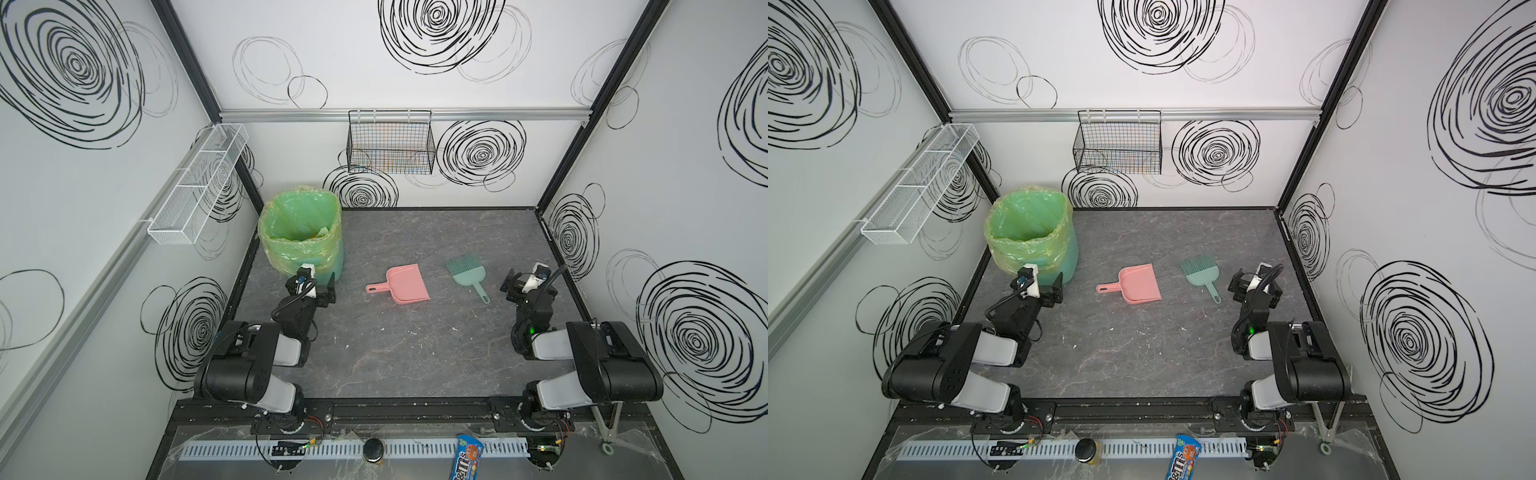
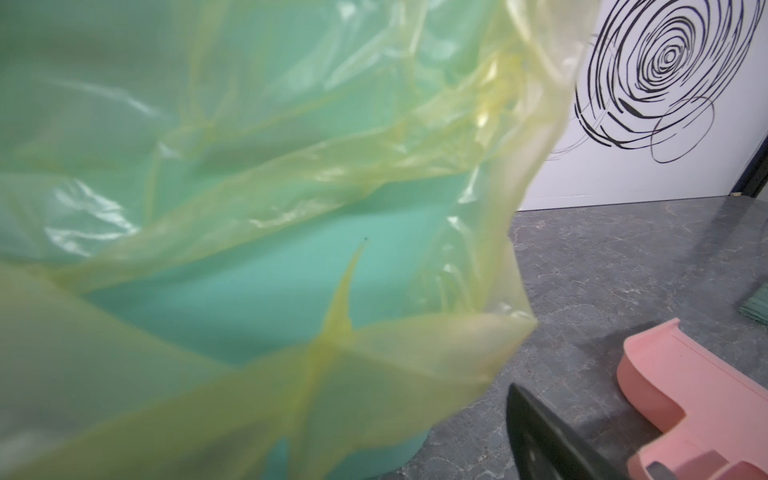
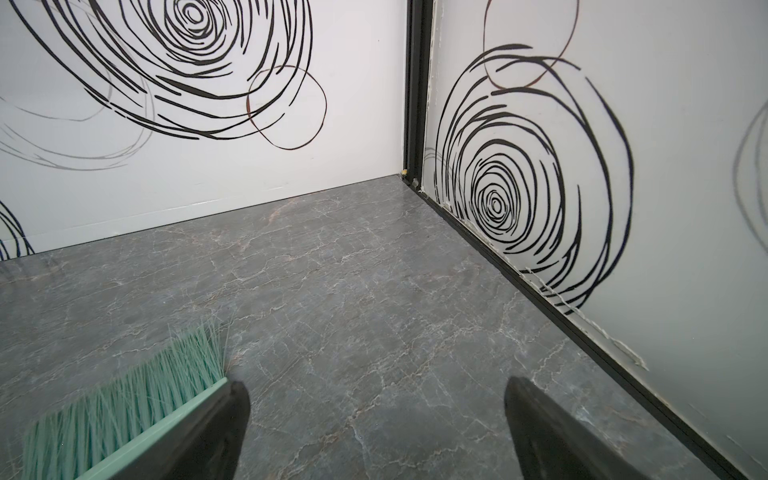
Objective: Sweep away the paper scraps from the table
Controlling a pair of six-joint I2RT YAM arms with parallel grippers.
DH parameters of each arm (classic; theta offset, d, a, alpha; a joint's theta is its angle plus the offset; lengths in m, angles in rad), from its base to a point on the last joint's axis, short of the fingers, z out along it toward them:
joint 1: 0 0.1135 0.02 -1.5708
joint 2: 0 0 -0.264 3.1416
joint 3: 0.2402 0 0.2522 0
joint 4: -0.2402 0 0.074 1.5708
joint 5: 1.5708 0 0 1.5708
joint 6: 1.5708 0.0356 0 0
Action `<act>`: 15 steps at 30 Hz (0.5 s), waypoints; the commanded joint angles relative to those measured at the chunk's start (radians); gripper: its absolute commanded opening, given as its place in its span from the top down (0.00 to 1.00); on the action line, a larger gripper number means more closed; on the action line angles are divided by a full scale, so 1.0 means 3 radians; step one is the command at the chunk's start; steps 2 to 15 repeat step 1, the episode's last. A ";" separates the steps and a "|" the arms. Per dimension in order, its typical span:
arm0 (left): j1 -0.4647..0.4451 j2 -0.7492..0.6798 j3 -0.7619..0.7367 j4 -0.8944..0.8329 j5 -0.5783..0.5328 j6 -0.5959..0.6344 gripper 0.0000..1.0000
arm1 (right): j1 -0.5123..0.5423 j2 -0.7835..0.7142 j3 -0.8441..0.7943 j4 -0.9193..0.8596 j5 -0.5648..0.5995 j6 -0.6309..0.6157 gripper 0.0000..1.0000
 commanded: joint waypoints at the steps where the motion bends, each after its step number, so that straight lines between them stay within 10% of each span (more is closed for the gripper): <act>1: 0.0045 0.0002 0.0030 0.0227 0.0075 -0.0106 0.04 | 0.0015 0.0012 0.0029 0.0010 0.0003 -0.0006 0.00; 15: 0.0045 0.0002 0.0030 0.0227 0.0075 -0.0106 0.04 | 0.0015 0.0012 0.0029 0.0010 0.0003 -0.0006 0.00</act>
